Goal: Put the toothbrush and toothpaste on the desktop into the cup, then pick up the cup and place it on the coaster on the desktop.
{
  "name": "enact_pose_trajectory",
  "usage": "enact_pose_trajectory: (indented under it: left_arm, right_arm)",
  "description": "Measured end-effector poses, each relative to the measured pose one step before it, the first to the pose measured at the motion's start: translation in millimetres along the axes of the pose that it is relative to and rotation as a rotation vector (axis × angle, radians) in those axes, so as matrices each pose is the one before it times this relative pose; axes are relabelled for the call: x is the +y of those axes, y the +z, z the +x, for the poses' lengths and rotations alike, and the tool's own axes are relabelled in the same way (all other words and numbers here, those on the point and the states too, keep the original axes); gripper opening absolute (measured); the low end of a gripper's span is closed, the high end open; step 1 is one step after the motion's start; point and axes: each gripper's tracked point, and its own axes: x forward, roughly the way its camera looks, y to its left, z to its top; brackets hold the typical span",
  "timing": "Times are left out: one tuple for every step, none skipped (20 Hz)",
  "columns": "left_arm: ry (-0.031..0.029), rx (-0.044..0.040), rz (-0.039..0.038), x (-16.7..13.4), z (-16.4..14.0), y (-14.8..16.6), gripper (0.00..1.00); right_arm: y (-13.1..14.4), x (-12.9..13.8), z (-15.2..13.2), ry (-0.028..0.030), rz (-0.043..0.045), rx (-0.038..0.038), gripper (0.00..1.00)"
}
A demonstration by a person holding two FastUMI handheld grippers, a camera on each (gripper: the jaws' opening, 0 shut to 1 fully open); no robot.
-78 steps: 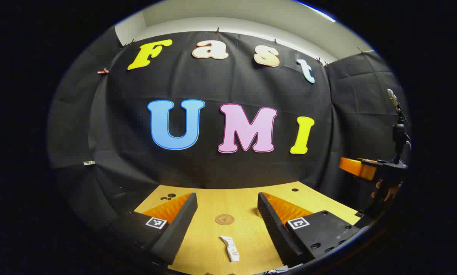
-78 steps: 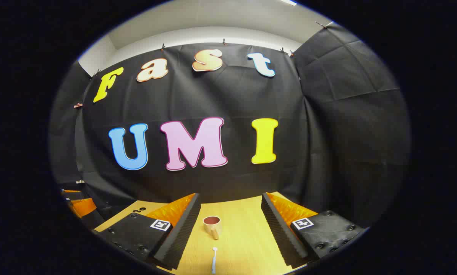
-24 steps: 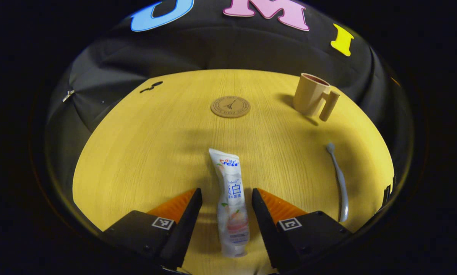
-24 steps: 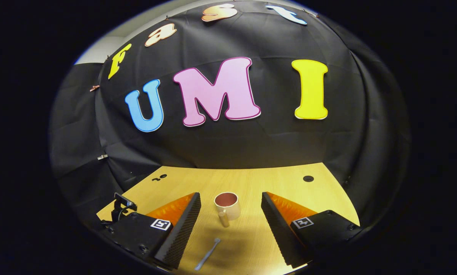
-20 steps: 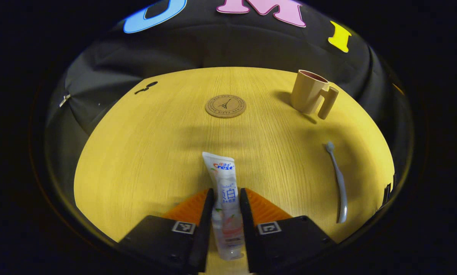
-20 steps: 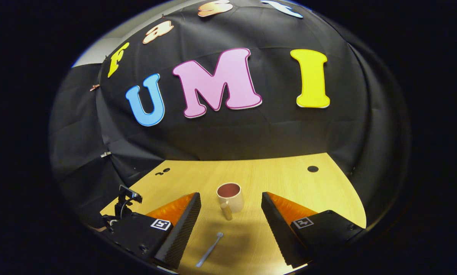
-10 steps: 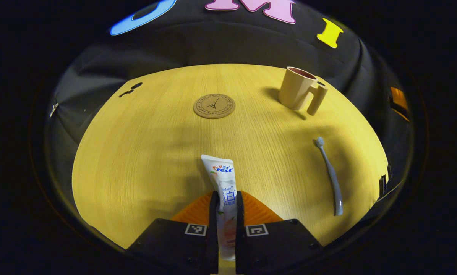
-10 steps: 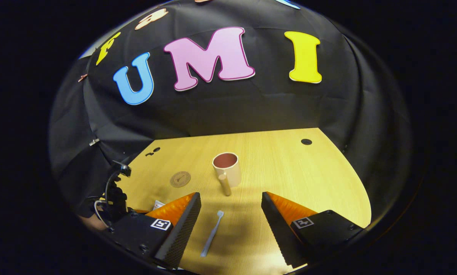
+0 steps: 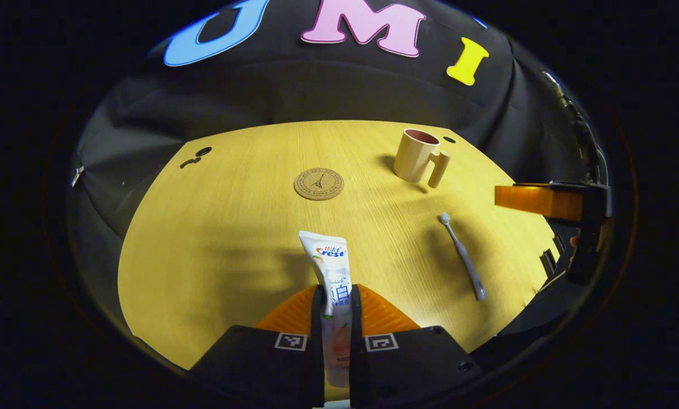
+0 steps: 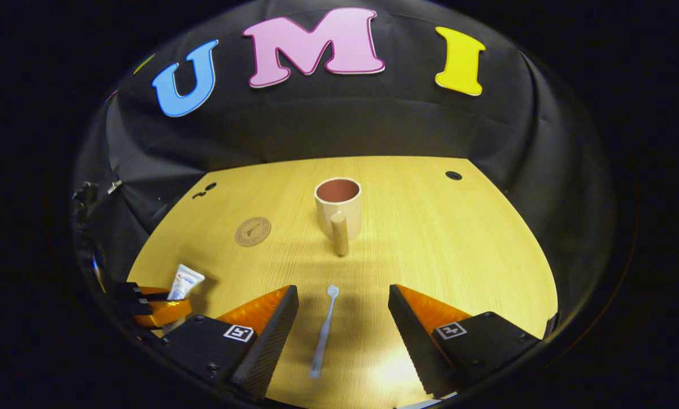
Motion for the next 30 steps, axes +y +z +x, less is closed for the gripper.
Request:
enact_pose_trajectory:
  left_arm:
    - [-0.00619, -0.00930, -0.00813, 1.46, -5.36, -1.80, 0.23]
    - [-0.00142, -0.00424, -0.00471, 1.72, -3.03, -1.55, 0.23]
    - [0.00153, -0.00140, -0.00401, 1.18, -3.88, -2.58, 0.23]
    - [-0.00055, -0.00249, -0.00291, 1.33, -4.44, -1.40, 0.23]
    - [0.00145, -0.00291, 0.00039, -0.18, -2.30, -2.94, 0.22]
    - [0.00783, 0.00144, 0.00559, 1.45, -1.23, -2.44, 0.18]
    - [0.00335, 0.00237, 0.00308, 1.19, -0.94, -3.92, 0.18]
    - [-0.00420, -0.00164, -0.00028, -1.18, -1.24, -1.40, 0.18]
    - [-0.00376, 0.00017, -0.00255, -0.44, -0.25, -2.41, 0.23]
    - [-0.00534, 0.00153, -0.00332, -0.62, -0.10, -1.70, 0.23]
    - [-0.00492, 0.00067, -0.00362, -0.44, -1.33, -2.17, 0.23]
    - [-0.00362, -0.00260, -0.00311, 0.57, -0.55, 0.40, 0.22]
    - [-0.00260, -0.00449, -0.00181, 0.40, -1.35, 0.84, 0.23]
    - [-0.00172, -0.00387, 0.00024, 1.32, -1.50, 0.83, 0.22]
    - [-0.00063, -0.00140, -0.00097, 0.94, -0.42, -0.29, 0.22]
    - [-0.00190, -0.00140, -0.00208, 1.46, -0.68, 0.84, 0.23]
    - [-0.00085, -0.00258, -0.00295, 0.63, -0.51, 0.16, 0.23]
    - [-0.00238, -0.00137, -0.00278, 0.88, -0.41, 0.69, 0.22]
    - [-0.00325, -0.00203, -0.00275, 0.19, -1.36, -0.39, 0.22]
    - [-0.00289, -0.00058, -0.00264, 0.74, 0.56, 0.03, 0.22]
    - [-0.00345, 0.00019, -0.00075, 0.57, -0.39, -1.27, 0.22]
    - [-0.00078, 0.00062, 0.00011, 1.06, 0.36, -0.34, 0.23]
    - [-0.00072, 0.00137, 0.00025, 0.86, 1.23, -1.01, 0.23]
    - [-0.00161, 0.00226, -0.00087, 1.13, 1.12, -0.39, 0.23]
    - [-0.00419, 0.00122, -0.00124, -0.03, 0.30, -0.25, 0.23]
    - [-0.00490, -0.00158, 0.00020, -0.74, -0.10, 1.19, 0.23]
    - [-0.00375, -0.00254, 0.00180, 0.47, 0.15, -0.25, 0.22]
    - [-0.00282, -0.00009, 0.00147, 0.41, 0.35, 1.15, 0.22]
    - [-0.00320, 0.00144, 0.00060, 0.17, 1.11, -1.00, 0.22]
    - [-0.00397, 0.00288, 0.00113, -1.02, 0.65, 0.62, 0.23]
  right_arm:
    - [-5.83, 0.79, 3.55, -0.01341, 0.00513, 0.01305, 0.99]
    - [-5.20, -0.41, 4.52, -0.01002, 0.01126, 0.01052, 0.99]
    - [-7.68, 0.25, 3.87, -0.00881, 0.00936, 0.02150, 0.99]
    - [-9.38, -0.08, 5.09, -0.00757, 0.00371, 0.02694, 0.98]
    - [-8.37, -0.50, 4.58, -0.00744, -0.00219, 0.02631, 0.99]
    - [-7.13, -0.13, 3.44, -0.00416, -0.00287, 0.02362, 0.99]
    - [-8.92, 0.92, 4.46, -0.00497, -0.00486, 0.02983, 0.99]
    - [-7.35, -0.58, 4.26, -0.00489, -0.00458, 0.02562, 0.99]
    - [-8.92, -0.48, 5.33, -0.00967, -0.00653, 0.03771, 0.98]
    - [-6.41, 2.97, 4.81, 0.00011, -0.00222, 0.02365, 0.99]
    - [-2.93, 1.73, 3.97, -0.00019, -0.00126, 0.01519, 0.99]
    - [-1.69, 1.81, 2.63, -0.00296, -0.00216, 0.01101, 0.99]
    - [-2.42, 2.05, 1.95, -0.00245, -0.00240, 0.01195, 0.99]
    - [-3.40, 2.86, 3.77, -0.00229, -0.00267, 0.01087, 0.99]
    - [-2.58, 0.38, 2.58, -0.00609, -0.00197, 0.01178, 0.99]
    - [-3.62, 2.35, 3.36, 0.00053, 0.00228, 0.01716, 0.99]
    - [-2.74, 0.10, 2.65, -0.00483, 0.00256, 0.01603, 0.99]
    - [0.63, 0.34, -0.26, -0.00662, 0.00216, -0.00284, 0.99]
    - [2.70, 0.48, 0.32, -0.00534, 0.00086, 0.00096, 0.98]
    - [-2.15, 1.05, -0.65, 0.00040, 0.00410, 0.01238, 0.97]
    - [1.40, -0.14, 2.43, -0.00272, 0.00521, -0.00140, 0.97]
    - [-0.61, -0.04, -0.77, 0.00025, 0.00261, 0.01444, 0.97]
    - [1.24, -0.09, -0.18, 0.00015, -0.00146, 0.00493, 0.97]
    - [-0.15, -1.34, 0.30, -0.00384, 0.00829, -0.00065, 0.92]
    - [-0.08, -1.40, 1.13, -0.00972, 0.01499, 0.00344, 0.84]
    - [1.09, -0.12, -0.34, -0.00350, 0.01342, 0.00183, 0.61]
    - [-0.57, -0.51, 0.55, -0.00499, 0.00233, 0.00802, 0.58]
    - [0.69, 0.82, -0.24, -0.00005, 0.00164, 0.00272, 0.55]
    - [0.22, -0.05, -0.07, -0.00601, 0.00296, 0.00179, 0.46]
    - [-0.71, -0.23, 1.85, -0.00836, 0.00918, 0.00125, 0.14]
